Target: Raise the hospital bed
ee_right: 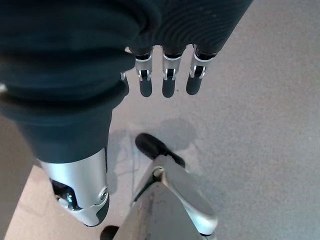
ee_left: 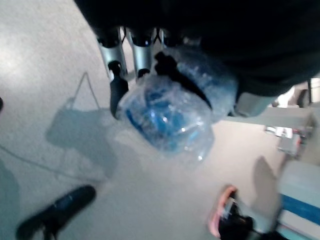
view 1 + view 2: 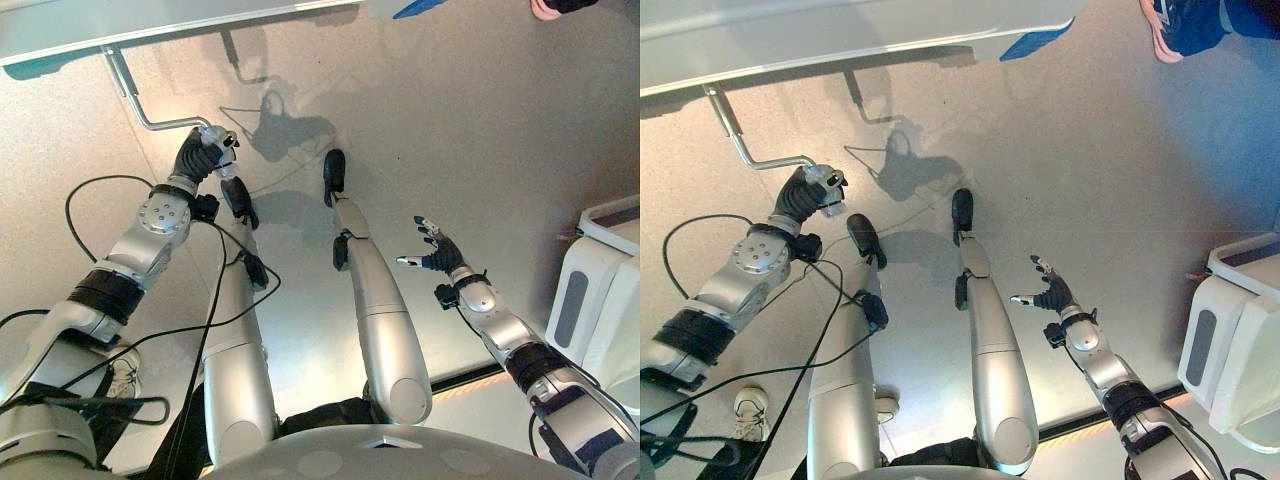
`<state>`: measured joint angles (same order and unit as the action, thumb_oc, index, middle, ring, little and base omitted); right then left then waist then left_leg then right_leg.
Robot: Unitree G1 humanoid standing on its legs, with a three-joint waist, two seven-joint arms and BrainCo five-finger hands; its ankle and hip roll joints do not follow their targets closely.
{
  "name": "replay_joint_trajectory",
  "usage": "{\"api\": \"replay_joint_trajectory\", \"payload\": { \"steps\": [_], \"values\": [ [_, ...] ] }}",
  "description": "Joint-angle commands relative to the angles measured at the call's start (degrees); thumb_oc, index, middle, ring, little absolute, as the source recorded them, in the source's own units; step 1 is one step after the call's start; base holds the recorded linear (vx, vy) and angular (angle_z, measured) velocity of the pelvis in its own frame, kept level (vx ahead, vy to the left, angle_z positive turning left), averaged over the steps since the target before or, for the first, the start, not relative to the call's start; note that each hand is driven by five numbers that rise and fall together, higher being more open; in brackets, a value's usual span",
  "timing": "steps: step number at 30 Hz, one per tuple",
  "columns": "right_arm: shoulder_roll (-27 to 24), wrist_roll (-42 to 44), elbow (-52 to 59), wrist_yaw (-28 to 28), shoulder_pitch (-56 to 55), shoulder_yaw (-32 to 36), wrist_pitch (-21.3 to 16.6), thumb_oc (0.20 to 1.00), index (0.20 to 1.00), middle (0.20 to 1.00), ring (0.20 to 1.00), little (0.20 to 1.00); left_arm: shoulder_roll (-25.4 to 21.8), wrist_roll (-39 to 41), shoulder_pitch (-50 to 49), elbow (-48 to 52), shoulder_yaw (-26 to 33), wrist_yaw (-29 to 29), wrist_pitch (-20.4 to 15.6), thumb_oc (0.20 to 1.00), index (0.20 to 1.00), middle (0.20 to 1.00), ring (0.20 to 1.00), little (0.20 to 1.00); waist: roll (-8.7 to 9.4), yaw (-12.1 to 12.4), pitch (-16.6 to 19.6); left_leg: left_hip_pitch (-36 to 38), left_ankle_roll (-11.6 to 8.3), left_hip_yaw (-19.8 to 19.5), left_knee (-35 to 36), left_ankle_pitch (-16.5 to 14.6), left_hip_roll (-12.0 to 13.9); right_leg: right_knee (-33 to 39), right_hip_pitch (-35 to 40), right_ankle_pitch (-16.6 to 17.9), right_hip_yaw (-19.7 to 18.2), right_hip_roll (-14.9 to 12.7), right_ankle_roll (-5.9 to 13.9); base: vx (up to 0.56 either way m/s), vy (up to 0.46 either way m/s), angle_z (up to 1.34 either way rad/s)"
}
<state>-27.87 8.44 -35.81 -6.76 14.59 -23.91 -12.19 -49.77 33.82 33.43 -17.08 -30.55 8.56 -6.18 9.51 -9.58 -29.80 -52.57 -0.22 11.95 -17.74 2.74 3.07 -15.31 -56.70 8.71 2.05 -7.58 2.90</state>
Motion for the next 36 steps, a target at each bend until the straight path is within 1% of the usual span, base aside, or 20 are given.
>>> {"api": "replay_joint_trajectory", "payload": {
  "steps": [1,2,3,8,10,13,14,15,18,20,21,23,25,26,28,29,31,32,33,36],
  "values": [
    [-4.9,-0.1,1.4,0.8,-5.2,0.9,-0.3,1.000,1.000,1.000,1.000,1.000,0.2,3.0,3.1,23.3,-2.4,-9.1,-10.7,0.200,0.200,0.200,0.200,0.200,-3.86,-0.9,0.0,0.5,-3.68,-6.1,-1.2,-0.4,1.4,-1.0,1.5,-0.8,4.1,2.2,4.77,0.01,0.050,0.11],
    [-4.7,-0.1,0.5,1.2,-5.5,0.8,-0.4,1.000,1.000,1.000,1.000,1.000,-2.0,5.2,2.1,26.3,-1.8,-10.6,-11.1,0.200,0.200,0.200,0.200,0.200,-3.98,-0.3,0.0,0.9,-3.58,-6.3,-1.1,-0.4,1.1,-0.9,2.1,-0.7,4.3,1.8,4.90,0.01,0.050,0.13],
    [-4.7,-0.1,0.4,1.2,-5.4,0.8,-0.4,1.000,1.000,1.000,1.000,1.000,-2.0,5.3,2.0,26.4,-1.7,-10.6,-11.1,0.200,0.200,0.200,0.200,0.200,-3.96,-0.4,0.0,0.9,-3.58,-6.3,-1.1,-0.4,1.1,-0.9,2.1,-0.7,4.3,1.8,4.90,0.00,0.062,0.15],
    [-4.0,-0.2,-1.1,2.2,-6.2,1.1,-0.8,1.000,1.000,1.000,1.000,1.000,-8.2,8.9,-3.0,32.4,2.3,-13.8,-12.3,0.200,0.200,0.200,0.200,0.200,-4.12,1.2,0.0,1.5,-3.37,-6.4,-1.1,-0.5,0.7,0.0,3.8,-0.4,5.0,1.0,5.23,-0.01,0.061,0.12],
    [-3.9,-0.2,-1.0,2.7,-6.6,1.2,-1.0,1.000,1.000,1.000,1.000,1.000,-10.7,9.6,-5.5,33.8,4.9,-14.6,-12.7,0.200,0.200,0.200,0.200,0.200,-4.16,1.8,0.0,1.9,-3.32,-6.4,-0.9,-0.5,0.5,0.2,4.4,-0.2,5.3,0.8,5.34,0.00,0.068,0.05],
    [-3.6,0.0,-1.4,3.6,-7.2,1.5,-1.3,1.000,1.000,1.000,1.000,1.000,-12.6,9.9,-11.4,34.1,9.9,-15.2,-13.0,0.200,0.200,0.200,0.200,0.200,-4.16,2.7,0.0,2.4,-3.15,-6.7,-1.0,-0.6,0.2,0.8,5.4,0.0,5.8,0.4,5.48,0.00,0.068,0.03],
    [-3.4,-0.1,-1.9,4.0,-7.4,1.6,-1.6,1.000,1.000,1.000,1.000,1.000,-12.9,9.5,-14.8,32.6,13.4,-14.7,-13.5,0.200,0.200,0.200,0.200,0.200,-4.15,3.4,0.0,2.5,-3.05,-6.9,-0.7,-0.5,-0.1,1.6,6.1,0.2,6.2,0.2,5.59,0.00,0.058,0.02],
    [-3.4,-0.1,-1.9,4.0,-7.3,1.5,-1.6,1.000,1.000,1.000,1.000,1.000,-12.9,9.5,-15.1,32.7,13.6,-14.7,-13.5,0.200,0.200,0.200,0.200,0.200,-4.13,3.3,0.0,2.6,-3.05,-6.9,-0.6,-0.5,-0.1,1.6,6.1,0.2,6.2,0.2,5.59,0.00,0.066,0.02],
    [-3.3,0.1,-1.6,4.2,-7.5,1.6,-1.8,1.000,1.000,1.000,1.000,1.000,-12.9,6.8,-18.7,29.9,17.8,-13.0,-13.7,0.200,0.200,0.200,0.200,0.200,-4.14,4.1,0.0,2.6,-2.99,-7.0,-0.3,-0.4,-0.3,2.6,6.7,0.5,6.6,-0.2,5.73,0.01,0.062,0.06],
    [-3.4,0.4,-1.4,4.3,-7.4,1.8,-2.0,1.000,1.000,1.000,1.000,1.000,-12.4,4.0,-20.2,24.5,20.3,-11.0,-13.6,0.200,0.200,0.200,0.200,0.200,-3.87,4.6,0.0,2.3,-2.93,-7.2,-0.3,-0.3,-0.6,3.4,7.2,0.8,7.2,-0.4,5.88,0.00,0.072,0.07],
    [-3.4,0.4,-1.4,4.3,-7.4,1.8,-2.0,1.000,1.000,1.000,1.000,1.000,-12.4,4.0,-20.2,24.5,20.2,-11.0,-13.6,0.200,0.200,0.200,0.200,0.200,-3.87,4.6,0.0,2.3,-2.93,-7.3,-0.3,-0.3,-0.6,3.4,7.2,0.8,7.2,-0.4,5.88,0.01,0.058,0.07],
    [-3.3,0.4,-1.7,4.3,-7.2,1.9,-2.0,1.000,1.000,1.000,1.000,1.000,-10.2,2.4,-21.2,19.0,22.2,-8.8,-13.7,0.200,0.200,0.200,0.200,0.200,-3.36,4.9,0.0,2.0,-2.85,-7.5,-0.4,-0.3,-0.7,4.0,7.6,1.0,7.6,-0.7,6.02,0.01,0.058,0.05],
    [-3.2,0.6,-1.6,4.3,-7.3,2.2,-2.0,1.000,1.000,1.000,1.000,1.000,-9.7,0.1,-21.3,15.3,22.9,-7.7,-13.0,0.200,0.200,0.200,0.200,0.200,-2.92,5.0,0.0,1.5,-2.78,-7.8,-0.7,-0.4,-0.8,4.2,7.5,1.2,8.0,-0.8,6.17,0.01,0.081,0.03],
    [-3.2,0.6,-1.5,4.1,-7.2,2.3,-1.9,1.000,1.000,1.000,1.000,1.000,-8.0,0.0,-21.3,13.0,23.7,-6.2,-12.8,0.200,0.200,0.200,0.200,0.200,-2.64,5.2,0.0,1.2,-2.78,-7.9,-0.7,-0.4,-0.8,4.6,7.6,1.3,8.2,-0.9,6.30,0.01,0.055,0.02],
    [-3.2,0.6,-1.5,4.1,-7.2,2.3,-1.8,1.000,1.000,1.000,1.000,1.000,-8.0,0.0,-21.3,13.0,23.7,-6.2,-12.8,0.200,0.200,0.200,0.200,0.200,-2.68,5.2,0.0,1.2,-2.78,-7.9,-0.7,-0.4,-0.8,4.6,7.6,1.3,8.3,-0.9,6.30,0.01,0.035,0.03],
    [-3.1,0.7,-1.5,4.0,-7.0,2.2,-1.8,1.000,1.000,1.000,1.000,1.000,-7.2,-2.5,-20.5,8.6,23.9,-5.1,-11.9,0.200,0.200,0.200,0.200,0.200,-2.13,5.3,0.0,0.6,-2.82,-8.1,-0.8,-0.5,-0.9,4.9,7.5,1.3,8.5,-1.1,6.36,0.03,0.095,0.05],
    [-2.8,0.8,-1.2,3.6,-6.5,2.0,-1.8,1.000,1.000,1.000,1.000,1.000,-4.5,-6.5,-17.1,-0.9,25.0,-0.9,-10.6,0.200,0.200,0.200,0.200,0.200,-0.77,5.4,0.0,-0.8,-3.01,-8.4,-1.1,-0.5,-1.0,5.5,7.3,1.6,9.1,-1.5,6.70,0.05,0.117,0.06],
    [-2.8,0.8,-1.2,3.6,-6.5,2.0,-1.8,1.000,1.000,1.000,1.000,1.000,-4.5,-6.5,-17.0,-1.0,24.9,-0.9,-10.6,0.200,0.200,0.200,0.200,0.200,-0.79,5.4,0.0,-0.9,-3.01,-8.4,-1.1,-0.5,-1.0,5.5,7.2,1.6,9.1,-1.5,6.70,0.04,0.069,0.10],
    [-2.5,0.9,-1.2,3.5,-6.2,1.8,-1.7,1.000,1.000,1.000,1.000,1.000,-2.2,-5.7,-15.1,-4.7,25.4,1.0,-10.4,0.200,0.200,0.200,0.200,0.200,-0.31,5.3,0.0,-1.2,-3.04,-8.5,-1.3,-0.6,-1.0,5.7,7.3,1.6,9.3,-1.6,6.78,0.03,0.042,0.12],
    [-1.6,1.3,-1.5,2.9,-5.5,1.2,-1.7,1.000,1.000,1.000,1.000,1.000,-2.0,-10.5,-10.6,-12.1,24.3,3.6,-8.4,0.200,0.200,0.200,0.200,0.200,1.05,4.9,0.0,-2.4,-2.99,-8.9,-2.1,-1.1,-0.9,5.6,7.0,1.5,9.5,-1.8,6.84,0.04,0.062,0.15]
  ]
}}
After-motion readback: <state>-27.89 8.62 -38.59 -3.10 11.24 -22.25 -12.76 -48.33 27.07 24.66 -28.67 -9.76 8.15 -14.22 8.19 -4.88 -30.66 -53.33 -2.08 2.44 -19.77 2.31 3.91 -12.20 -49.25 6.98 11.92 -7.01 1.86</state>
